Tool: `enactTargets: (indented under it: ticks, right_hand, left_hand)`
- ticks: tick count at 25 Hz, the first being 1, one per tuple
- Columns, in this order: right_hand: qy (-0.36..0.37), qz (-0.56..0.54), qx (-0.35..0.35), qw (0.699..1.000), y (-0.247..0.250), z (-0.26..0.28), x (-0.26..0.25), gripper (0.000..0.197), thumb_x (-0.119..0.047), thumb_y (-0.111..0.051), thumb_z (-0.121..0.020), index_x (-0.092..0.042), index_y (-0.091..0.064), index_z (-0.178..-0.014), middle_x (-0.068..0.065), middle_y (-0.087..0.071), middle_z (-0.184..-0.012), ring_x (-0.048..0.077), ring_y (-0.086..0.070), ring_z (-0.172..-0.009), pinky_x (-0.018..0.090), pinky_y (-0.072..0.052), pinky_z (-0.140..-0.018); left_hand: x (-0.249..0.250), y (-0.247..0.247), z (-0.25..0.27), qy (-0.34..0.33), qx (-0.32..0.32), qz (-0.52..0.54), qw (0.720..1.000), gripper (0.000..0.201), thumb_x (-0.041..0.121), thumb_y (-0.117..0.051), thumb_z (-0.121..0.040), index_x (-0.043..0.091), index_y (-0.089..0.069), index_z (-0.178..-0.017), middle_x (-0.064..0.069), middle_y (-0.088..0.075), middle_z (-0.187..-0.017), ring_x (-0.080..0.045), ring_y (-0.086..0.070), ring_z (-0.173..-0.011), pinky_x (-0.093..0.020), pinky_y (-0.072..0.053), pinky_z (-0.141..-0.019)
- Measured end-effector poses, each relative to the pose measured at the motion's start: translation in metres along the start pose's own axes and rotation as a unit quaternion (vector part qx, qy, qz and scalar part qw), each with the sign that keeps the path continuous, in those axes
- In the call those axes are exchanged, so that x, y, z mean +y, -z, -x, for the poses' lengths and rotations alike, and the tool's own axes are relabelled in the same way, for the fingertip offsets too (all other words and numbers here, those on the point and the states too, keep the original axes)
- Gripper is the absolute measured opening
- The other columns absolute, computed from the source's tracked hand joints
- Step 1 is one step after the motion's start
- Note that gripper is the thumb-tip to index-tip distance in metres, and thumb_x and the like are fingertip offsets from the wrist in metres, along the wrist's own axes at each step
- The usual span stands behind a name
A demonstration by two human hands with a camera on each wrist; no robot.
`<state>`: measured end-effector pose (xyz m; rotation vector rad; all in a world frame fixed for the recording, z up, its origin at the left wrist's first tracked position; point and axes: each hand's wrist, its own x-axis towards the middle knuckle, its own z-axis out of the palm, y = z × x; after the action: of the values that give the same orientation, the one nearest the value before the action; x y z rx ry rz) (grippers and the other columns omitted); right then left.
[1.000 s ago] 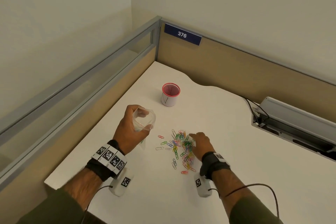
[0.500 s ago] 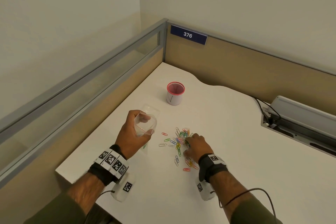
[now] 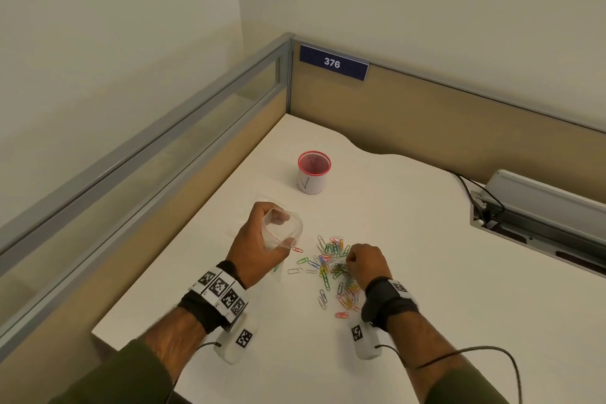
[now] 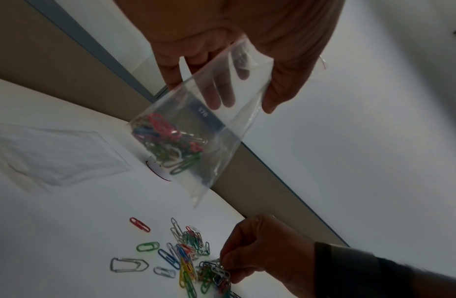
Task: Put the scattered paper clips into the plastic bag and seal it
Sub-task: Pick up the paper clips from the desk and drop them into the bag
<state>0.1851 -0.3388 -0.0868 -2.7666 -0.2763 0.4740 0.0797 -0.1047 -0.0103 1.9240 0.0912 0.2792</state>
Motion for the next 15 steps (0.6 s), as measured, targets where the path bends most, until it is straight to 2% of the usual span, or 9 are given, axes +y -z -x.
enactTargets:
  ticks: [4, 6, 9, 12, 15]
  right_hand:
    - [-0.012, -0.15, 0.036, 0.988, 0.026, 0.004, -0.001, 0.014, -0.003, -0.065, -0.082, -0.011, -0.067, -0.071, 0.007, -0.072, -0.078, 0.023, -0.069, -0.075, 0.037, -0.059, -0.077]
    - [-0.01, -0.243, 0.057, 0.968, 0.048, 0.013, -0.01, 0.012, -0.002, -0.069, -0.082, -0.009, -0.069, -0.072, 0.007, -0.071, -0.072, 0.023, -0.07, -0.069, 0.038, -0.061, -0.075]
    - [0.028, -0.35, 0.088, 0.932, 0.088, 0.027, -0.033, 0.008, -0.001, -0.071, -0.081, -0.007, -0.072, -0.076, 0.009, -0.073, -0.073, 0.026, -0.072, -0.071, 0.034, -0.062, -0.072]
    - [0.088, -0.398, 0.101, 0.907, 0.123, 0.04, -0.067, 0.005, -0.002, -0.071, -0.081, -0.006, -0.073, -0.081, 0.009, -0.074, -0.076, 0.023, -0.072, -0.07, 0.029, -0.061, -0.07]
    - [0.145, -0.376, 0.106, 0.909, 0.139, 0.05, -0.099, 0.004, -0.005, -0.071, -0.082, -0.008, -0.074, -0.084, 0.006, -0.074, -0.077, 0.017, -0.071, -0.068, 0.023, -0.06, -0.069]
  left_hand:
    - [-0.005, -0.002, -0.01, 0.008, 0.003, -0.002, 1.0, 0.052, 0.014, -0.079, -0.078, 0.021, -0.045, -0.116, 0.013, -0.06, -0.11, -0.001, -0.058, -0.109, -0.021, -0.046, -0.094]
    - [-0.007, -0.005, -0.014, 0.014, 0.002, -0.006, 1.0, 0.052, 0.015, -0.079, -0.078, 0.022, -0.045, -0.116, 0.013, -0.059, -0.111, 0.002, -0.058, -0.109, -0.021, -0.046, -0.093]
    - [-0.009, -0.012, -0.017, 0.014, -0.002, -0.007, 1.0, 0.052, 0.017, -0.079, -0.077, 0.023, -0.045, -0.116, 0.01, -0.061, -0.112, 0.0, -0.058, -0.109, -0.027, -0.049, -0.095]
    - [-0.007, -0.02, -0.02, 0.011, -0.01, -0.012, 1.0, 0.052, 0.02, -0.079, -0.076, 0.027, -0.044, -0.115, 0.007, -0.061, -0.113, -0.005, -0.059, -0.111, -0.033, -0.051, -0.097]
    - [-0.001, -0.026, -0.022, 0.008, -0.015, -0.018, 1.0, 0.053, 0.02, -0.078, -0.075, 0.028, -0.043, -0.114, 0.008, -0.061, -0.113, -0.008, -0.059, -0.112, -0.034, -0.051, -0.098]
